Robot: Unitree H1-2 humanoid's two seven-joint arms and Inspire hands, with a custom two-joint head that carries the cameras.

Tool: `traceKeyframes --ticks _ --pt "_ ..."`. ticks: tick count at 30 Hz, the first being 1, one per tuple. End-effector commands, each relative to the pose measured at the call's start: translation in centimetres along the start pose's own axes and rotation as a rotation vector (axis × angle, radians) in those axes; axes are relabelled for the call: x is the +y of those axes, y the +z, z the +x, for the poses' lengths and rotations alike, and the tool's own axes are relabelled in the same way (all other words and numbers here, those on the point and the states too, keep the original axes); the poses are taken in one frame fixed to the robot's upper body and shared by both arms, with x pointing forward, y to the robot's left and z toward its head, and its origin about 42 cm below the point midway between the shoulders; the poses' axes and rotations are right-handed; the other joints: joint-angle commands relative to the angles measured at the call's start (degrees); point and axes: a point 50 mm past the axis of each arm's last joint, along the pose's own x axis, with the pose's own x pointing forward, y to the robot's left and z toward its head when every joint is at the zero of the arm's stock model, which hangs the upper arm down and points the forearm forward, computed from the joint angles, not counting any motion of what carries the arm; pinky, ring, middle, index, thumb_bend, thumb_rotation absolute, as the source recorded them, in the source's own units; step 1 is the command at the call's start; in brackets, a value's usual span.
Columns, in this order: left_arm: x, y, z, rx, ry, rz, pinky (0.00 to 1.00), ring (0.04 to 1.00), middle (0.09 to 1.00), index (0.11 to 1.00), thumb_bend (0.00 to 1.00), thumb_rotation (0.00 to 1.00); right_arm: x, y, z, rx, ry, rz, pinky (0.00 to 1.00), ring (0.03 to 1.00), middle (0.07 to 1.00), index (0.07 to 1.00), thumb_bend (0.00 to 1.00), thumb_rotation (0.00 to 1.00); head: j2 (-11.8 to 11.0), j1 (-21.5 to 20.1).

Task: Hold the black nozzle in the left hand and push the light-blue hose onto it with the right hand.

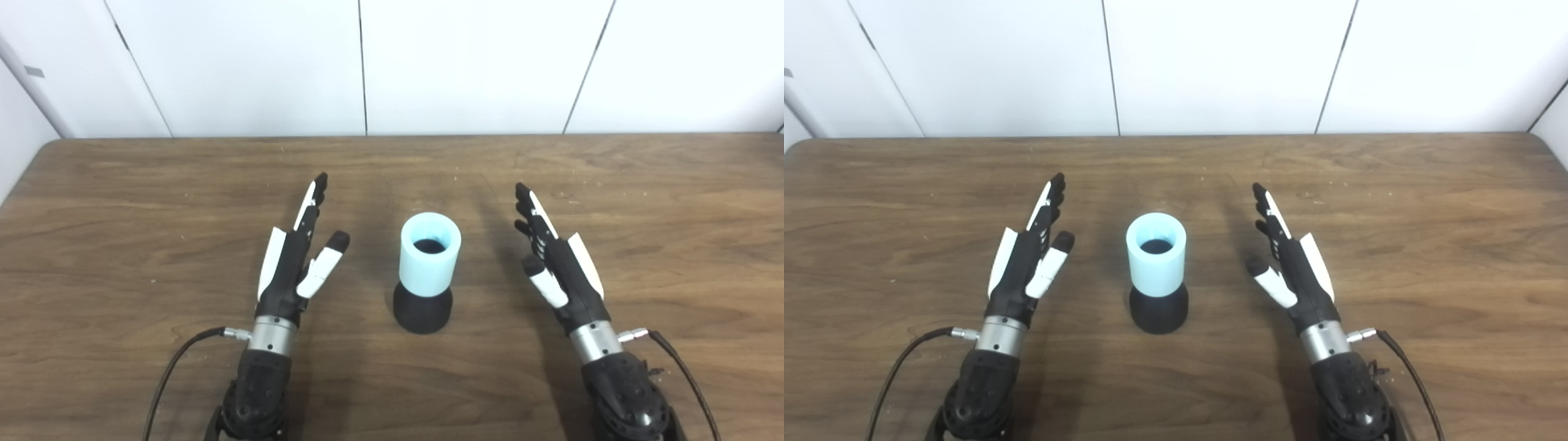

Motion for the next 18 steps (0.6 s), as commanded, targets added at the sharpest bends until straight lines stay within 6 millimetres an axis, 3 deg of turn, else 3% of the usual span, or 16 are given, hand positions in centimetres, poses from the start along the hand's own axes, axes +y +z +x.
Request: traceKeyframes --ticks 1,6,18 --pt "0.05 1.51 0.73 -0.077 0.011 -0.014 1.00 1.000 1.000 1.000 0.96 1.00 -0.66 1.53 0.90 -0.079 -0.013 0.006 0.95 1.000 1.000 1.000 0.79 1.00 0.05 0.07" --pt "-0.16 1.35 0.73 -0.069 0.006 -0.021 1.00 1.000 1.000 1.000 0.95 1.00 -0.57 1.63 0.91 -0.070 -0.012 0.042 0.97 1.000 1.000 1.000 0.83 1.00 -0.02 0.08" --pt "-0.23 1.84 0.63 -0.062 0.003 -0.029 1.00 1.000 1.000 1.000 0.95 1.00 -0.55 1.55 0.81 -0.059 -0.012 0.070 0.98 1.000 1.000 1.000 0.83 1.00 -0.01 -0.11"
